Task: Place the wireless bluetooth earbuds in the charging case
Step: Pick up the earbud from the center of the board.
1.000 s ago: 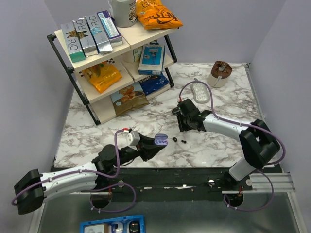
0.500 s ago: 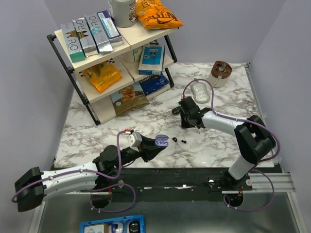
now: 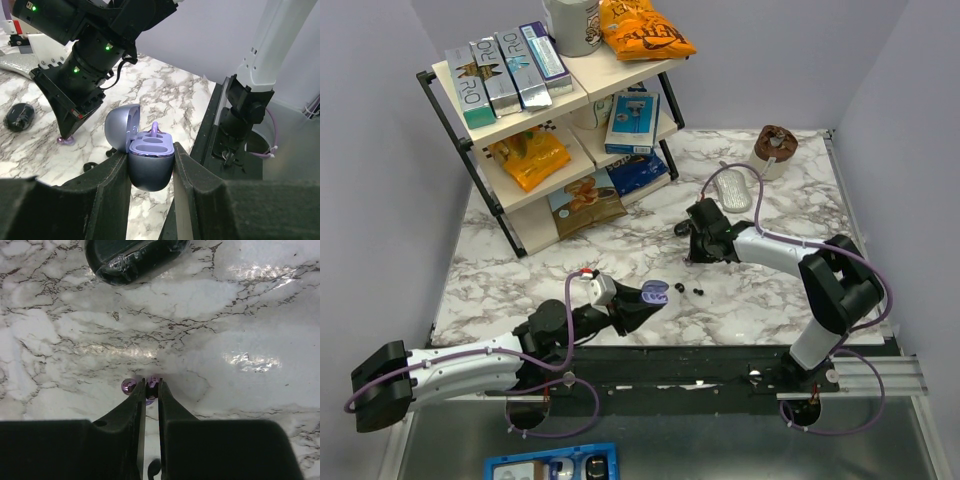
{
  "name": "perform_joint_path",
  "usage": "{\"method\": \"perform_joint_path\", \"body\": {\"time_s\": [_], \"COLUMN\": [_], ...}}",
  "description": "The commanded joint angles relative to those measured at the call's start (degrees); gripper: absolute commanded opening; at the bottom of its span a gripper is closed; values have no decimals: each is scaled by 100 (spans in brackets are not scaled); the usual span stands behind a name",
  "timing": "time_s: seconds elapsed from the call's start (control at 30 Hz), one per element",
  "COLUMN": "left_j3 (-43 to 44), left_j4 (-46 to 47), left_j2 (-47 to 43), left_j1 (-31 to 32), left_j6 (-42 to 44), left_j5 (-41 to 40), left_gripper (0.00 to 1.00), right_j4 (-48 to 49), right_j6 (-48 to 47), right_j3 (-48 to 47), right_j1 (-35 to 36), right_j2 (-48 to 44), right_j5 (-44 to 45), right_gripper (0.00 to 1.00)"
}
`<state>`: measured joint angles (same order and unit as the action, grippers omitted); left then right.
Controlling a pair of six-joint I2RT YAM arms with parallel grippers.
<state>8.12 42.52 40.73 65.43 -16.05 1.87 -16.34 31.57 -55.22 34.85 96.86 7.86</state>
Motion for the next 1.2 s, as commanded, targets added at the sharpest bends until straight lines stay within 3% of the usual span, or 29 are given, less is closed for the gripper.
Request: {"method": "perform_joint_path", "body": {"time_s": [0.0,0.17,0.27,0.37,0.5,0.7,0.83,1.17], "left_j3": [102,128,155,181,190,6,23,-21], "left_j4": [107,20,2,2,-68,-112,-121,-165], "left_j2": [-4,-4,-12,5,-126,-513,-514,-557], "left_j1": [66,110,128,137,189,304,356,444], "left_j6": [111,138,181,208,199,260,313,357], "left_j5": [-143,-134,-143,-143,-301,-609,-635,-653], "left_gripper": [0,0,0,0,0,0,0,0], "right_j4": [227,210,35,-106,43,-185,-159,25], "right_j6": [989,1141,921,544,-814,-2241,-2445,-2770], "right_j3": [73,20,-24,-59,46,-59,-103,-191], "right_j1": [-22,-13,-13,13,215,391,435,777], "right_j2": [0,-105,-307,-544,-1063,-783,-485,-352], "right_j5": [-459,-479,-224,-57,-65,-742,-1075,-803], "right_gripper": [15,42,49,50,49,44,45,47]}}
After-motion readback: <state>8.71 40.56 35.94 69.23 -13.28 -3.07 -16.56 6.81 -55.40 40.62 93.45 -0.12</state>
